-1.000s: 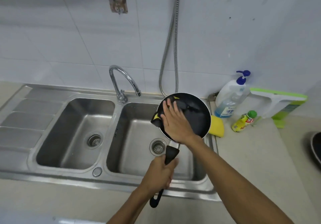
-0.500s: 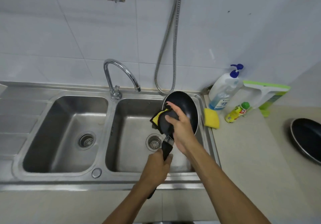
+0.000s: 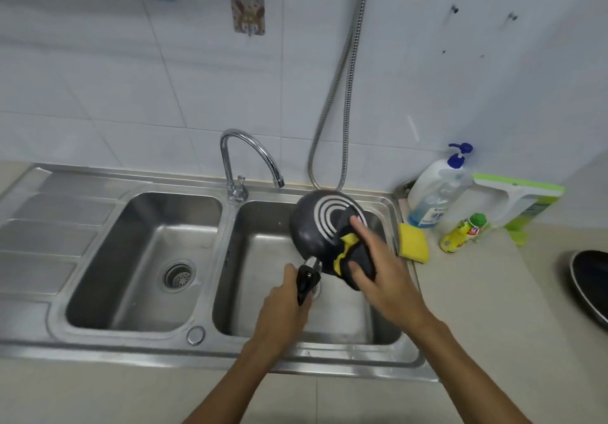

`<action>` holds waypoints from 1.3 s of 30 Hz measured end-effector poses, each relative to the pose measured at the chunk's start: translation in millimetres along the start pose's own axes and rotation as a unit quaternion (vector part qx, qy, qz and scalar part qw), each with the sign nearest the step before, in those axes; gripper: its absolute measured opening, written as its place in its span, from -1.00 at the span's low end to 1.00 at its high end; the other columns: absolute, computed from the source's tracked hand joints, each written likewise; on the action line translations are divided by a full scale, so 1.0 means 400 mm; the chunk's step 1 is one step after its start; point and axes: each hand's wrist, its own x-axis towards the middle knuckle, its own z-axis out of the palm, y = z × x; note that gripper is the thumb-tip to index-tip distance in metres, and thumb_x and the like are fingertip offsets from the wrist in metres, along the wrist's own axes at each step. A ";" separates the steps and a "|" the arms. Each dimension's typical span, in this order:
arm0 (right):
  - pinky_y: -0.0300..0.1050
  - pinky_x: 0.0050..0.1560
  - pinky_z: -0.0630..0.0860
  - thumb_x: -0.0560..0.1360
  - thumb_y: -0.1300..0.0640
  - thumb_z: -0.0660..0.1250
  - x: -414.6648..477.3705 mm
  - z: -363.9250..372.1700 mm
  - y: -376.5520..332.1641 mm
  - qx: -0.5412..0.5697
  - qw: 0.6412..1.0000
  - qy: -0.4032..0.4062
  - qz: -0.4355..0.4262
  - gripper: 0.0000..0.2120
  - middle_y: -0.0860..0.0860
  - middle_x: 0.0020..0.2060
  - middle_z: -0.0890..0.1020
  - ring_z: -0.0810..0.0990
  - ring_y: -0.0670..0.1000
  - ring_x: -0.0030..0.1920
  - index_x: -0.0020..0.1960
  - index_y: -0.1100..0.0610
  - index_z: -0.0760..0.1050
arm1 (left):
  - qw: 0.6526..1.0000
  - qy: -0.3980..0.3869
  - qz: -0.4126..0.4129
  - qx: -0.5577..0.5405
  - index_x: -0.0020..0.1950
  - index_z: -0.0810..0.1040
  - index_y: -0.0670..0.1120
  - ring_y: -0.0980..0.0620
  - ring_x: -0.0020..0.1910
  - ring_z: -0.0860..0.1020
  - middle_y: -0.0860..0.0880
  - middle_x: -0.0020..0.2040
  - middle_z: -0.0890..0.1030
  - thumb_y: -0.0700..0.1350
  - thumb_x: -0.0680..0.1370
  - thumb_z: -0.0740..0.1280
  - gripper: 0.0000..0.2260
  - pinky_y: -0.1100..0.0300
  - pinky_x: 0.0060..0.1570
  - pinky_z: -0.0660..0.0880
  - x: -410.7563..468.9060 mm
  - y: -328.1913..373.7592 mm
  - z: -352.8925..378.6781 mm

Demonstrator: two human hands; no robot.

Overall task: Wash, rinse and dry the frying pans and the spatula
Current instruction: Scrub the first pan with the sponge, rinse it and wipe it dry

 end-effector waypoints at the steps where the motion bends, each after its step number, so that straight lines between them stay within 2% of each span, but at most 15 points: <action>1: 0.00 0.54 0.29 0.62 0.10 0.32 0.001 0.031 0.027 -0.081 0.996 -0.035 -0.031 -0.39 -0.15 0.58 0.27 0.19 -0.17 0.58 0.61 -0.02 0.20 | 0.999 -0.008 0.012 0.047 0.14 0.25 0.05 0.01 -0.26 0.60 0.00 -0.15 0.61 0.03 0.63 0.31 -0.76 0.12 -0.29 0.53 -0.008 0.001 0.005; 4: 0.25 0.55 0.20 0.66 -0.13 0.15 0.030 0.110 0.079 -0.318 0.932 -0.093 -0.149 -0.53 -0.12 0.59 0.27 0.12 -0.04 0.62 0.52 -0.02 0.37 | 0.980 -0.019 0.028 0.198 0.37 0.28 -0.02 -0.12 -0.08 0.64 -0.11 0.00 0.65 0.07 0.69 0.17 -0.69 0.05 -0.13 0.53 -0.024 -0.001 0.035; 7: 0.33 0.50 0.22 0.62 -0.13 0.18 0.129 0.134 0.054 -0.344 0.920 -0.107 -0.151 -0.62 -0.09 0.48 0.45 0.29 0.06 0.56 0.32 0.00 0.56 | 0.960 -0.023 0.018 0.279 0.44 0.27 -0.04 -0.15 -0.04 0.65 -0.13 0.05 0.66 -0.01 0.72 0.14 -0.69 0.04 -0.13 0.50 -0.038 0.014 0.054; 9: 0.19 0.42 0.35 0.60 -0.09 0.19 0.229 0.114 0.062 -0.294 0.950 -0.100 -0.042 -0.67 0.00 0.31 0.59 0.48 0.13 0.39 0.20 0.06 0.58 | 0.957 -0.019 0.019 0.288 0.42 0.27 -0.02 -0.15 -0.07 0.65 -0.12 0.03 0.67 -0.02 0.71 0.15 -0.71 0.02 -0.15 0.51 -0.037 0.022 0.058; 11: 0.07 0.15 0.45 0.61 -0.06 0.20 0.321 0.055 0.082 -0.189 0.971 -0.088 0.113 -0.71 0.11 0.14 0.64 0.57 0.20 0.17 0.09 0.11 0.57 | 0.959 -0.012 0.021 0.281 0.40 0.27 -0.01 -0.13 -0.11 0.65 -0.10 0.00 0.67 -0.03 0.70 0.18 -0.72 0.03 -0.16 0.51 -0.042 0.020 0.059; 13: -0.01 0.00 0.41 0.62 -0.03 0.22 0.360 -0.016 0.154 -0.085 0.966 -0.075 0.233 -0.76 0.15 -0.02 0.64 0.56 0.17 0.06 -0.03 0.08 0.59 | 0.965 -0.002 0.027 0.262 0.38 0.28 0.00 -0.11 -0.14 0.64 -0.08 -0.02 0.67 -0.03 0.69 0.19 -0.73 0.06 -0.17 0.50 -0.050 0.010 0.053; 15: -0.03 0.03 0.49 0.64 0.01 0.25 0.344 -0.055 0.233 0.049 0.952 -0.012 0.301 -0.77 0.13 -0.10 0.64 0.59 0.14 0.07 -0.14 0.01 0.59 | 0.973 0.019 0.029 0.226 0.35 0.29 0.01 -0.05 -0.19 0.61 -0.07 -0.04 0.67 0.02 0.68 0.21 -0.73 0.11 -0.22 0.46 -0.043 -0.001 0.041; 17: 0.05 0.23 0.50 0.67 0.08 0.25 0.285 -0.042 0.251 0.137 0.939 0.078 0.306 -0.82 0.17 0.04 0.67 0.60 0.20 0.19 -0.01 0.02 0.61 | 0.982 0.028 0.025 0.184 0.33 0.30 0.01 0.00 -0.22 0.56 -0.06 -0.03 0.67 0.07 0.67 0.23 -0.71 0.17 -0.24 0.44 -0.021 -0.007 0.028; 20: -0.08 0.35 0.37 0.69 0.14 0.23 0.119 0.048 0.214 0.120 0.945 0.169 0.252 -0.73 0.07 0.31 0.57 0.48 0.10 0.40 0.36 0.15 0.49 | 0.986 0.019 0.016 0.162 0.32 0.31 0.02 -0.01 -0.19 0.59 -0.06 -0.03 0.66 0.07 0.66 0.26 -0.70 0.13 -0.20 0.54 0.008 -0.004 0.018; 23: -0.13 0.57 0.09 0.70 0.07 0.20 -0.022 0.157 0.114 -0.012 0.986 0.118 0.113 -0.58 -0.14 0.58 0.28 0.08 -0.08 0.62 0.54 -0.06 0.34 | 0.980 0.016 0.018 0.195 0.36 0.31 0.00 -0.10 -0.11 0.62 -0.07 0.00 0.66 0.08 0.67 0.22 -0.69 0.09 -0.18 0.50 0.016 -0.004 0.031; 26: 0.07 0.57 0.14 0.63 0.04 0.22 0.067 0.164 0.073 -0.199 0.977 0.036 -0.063 -0.65 -0.07 0.54 0.37 0.19 0.08 0.60 0.39 -0.01 0.53 | 0.972 -0.004 0.036 0.233 0.38 0.29 -0.02 -0.14 -0.07 0.64 -0.09 0.04 0.67 0.11 0.70 0.14 -0.68 0.07 -0.17 0.46 0.007 0.023 0.057; 30: 0.05 0.24 0.44 0.56 -0.08 0.22 0.313 0.073 0.091 -0.256 0.961 -0.093 0.056 -0.70 0.03 0.20 0.64 0.53 0.15 0.28 0.12 0.06 0.61 | 0.962 -0.018 0.039 0.268 0.43 0.26 0.00 -0.16 -0.06 0.65 -0.11 0.05 0.67 0.08 0.70 0.16 -0.66 0.00 -0.11 0.52 0.011 0.037 0.071; 33: 0.02 0.09 0.46 0.59 -0.06 0.23 0.414 -0.036 0.150 -0.105 0.963 -0.119 0.217 -0.72 0.17 0.12 0.66 0.57 0.19 0.11 0.08 0.05 0.64 | 0.972 -0.001 0.042 0.232 0.41 0.27 0.04 -0.08 -0.10 0.64 -0.07 0.02 0.67 0.11 0.68 0.20 -0.65 0.07 -0.12 0.54 0.008 0.036 0.064; 36: -0.01 0.20 0.43 0.63 -0.11 0.21 0.377 -0.090 0.230 0.005 0.960 -0.024 0.281 -0.66 0.15 0.10 0.66 0.58 0.15 0.18 0.17 0.07 0.64 | 0.988 0.013 0.021 0.155 0.34 0.31 0.06 -0.04 -0.16 0.61 -0.04 -0.05 0.66 0.12 0.64 0.26 -0.68 0.09 -0.14 0.55 0.013 0.030 0.049; 39: -0.04 0.45 0.32 0.66 0.01 0.23 0.242 -0.034 0.244 -0.024 0.978 0.071 0.194 -0.67 0.09 0.34 0.56 0.47 0.11 0.41 0.35 0.11 0.52 | 0.990 0.018 0.012 0.141 0.32 0.33 0.06 -0.06 -0.20 0.59 -0.06 -0.08 0.65 0.09 0.63 0.30 -0.68 0.02 -0.15 0.57 0.046 0.016 0.049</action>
